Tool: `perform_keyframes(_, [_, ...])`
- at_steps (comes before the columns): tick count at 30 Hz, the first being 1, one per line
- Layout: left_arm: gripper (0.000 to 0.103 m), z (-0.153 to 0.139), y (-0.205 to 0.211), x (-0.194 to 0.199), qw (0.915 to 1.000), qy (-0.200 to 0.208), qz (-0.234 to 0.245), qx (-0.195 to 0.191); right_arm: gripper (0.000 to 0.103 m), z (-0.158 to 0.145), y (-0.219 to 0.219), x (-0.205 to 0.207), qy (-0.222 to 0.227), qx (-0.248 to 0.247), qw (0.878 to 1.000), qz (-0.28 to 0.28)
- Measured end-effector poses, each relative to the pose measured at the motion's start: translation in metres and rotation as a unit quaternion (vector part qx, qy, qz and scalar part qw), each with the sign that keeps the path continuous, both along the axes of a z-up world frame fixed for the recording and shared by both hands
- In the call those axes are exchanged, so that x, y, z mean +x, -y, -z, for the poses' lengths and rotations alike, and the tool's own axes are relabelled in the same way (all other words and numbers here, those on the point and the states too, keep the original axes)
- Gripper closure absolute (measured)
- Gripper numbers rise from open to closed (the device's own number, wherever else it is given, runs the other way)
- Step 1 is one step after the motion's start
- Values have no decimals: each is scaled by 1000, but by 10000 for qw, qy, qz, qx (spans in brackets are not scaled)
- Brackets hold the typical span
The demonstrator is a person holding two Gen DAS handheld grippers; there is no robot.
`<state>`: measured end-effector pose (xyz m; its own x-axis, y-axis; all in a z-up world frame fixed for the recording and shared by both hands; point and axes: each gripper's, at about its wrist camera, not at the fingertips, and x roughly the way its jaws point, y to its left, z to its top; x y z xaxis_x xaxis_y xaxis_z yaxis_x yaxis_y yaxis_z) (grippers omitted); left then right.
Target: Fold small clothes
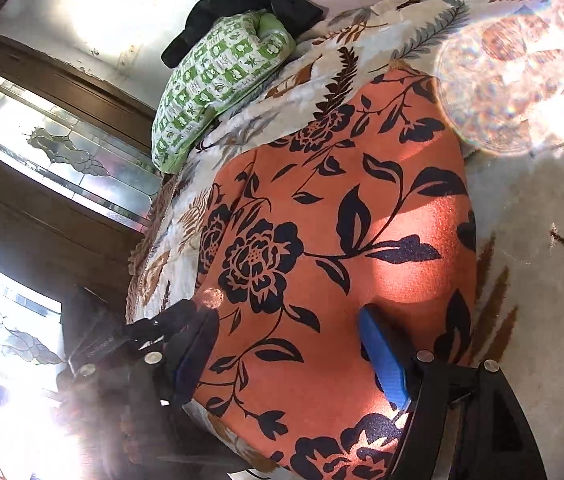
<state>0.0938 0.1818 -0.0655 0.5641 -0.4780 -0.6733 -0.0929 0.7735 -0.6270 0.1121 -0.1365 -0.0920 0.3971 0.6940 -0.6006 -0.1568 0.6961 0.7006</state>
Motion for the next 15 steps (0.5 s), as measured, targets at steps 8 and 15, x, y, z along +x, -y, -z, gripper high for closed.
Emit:
perform_keyframes(8, [79, 34, 11, 103, 9962, -635, 594, 98, 28, 5, 14, -9, -30, 328, 9995, -34])
perform_keyframes(15, [75, 37, 0, 101, 9953, -628, 666, -329, 28, 8, 17, -7, -35, 466, 9988, -111])
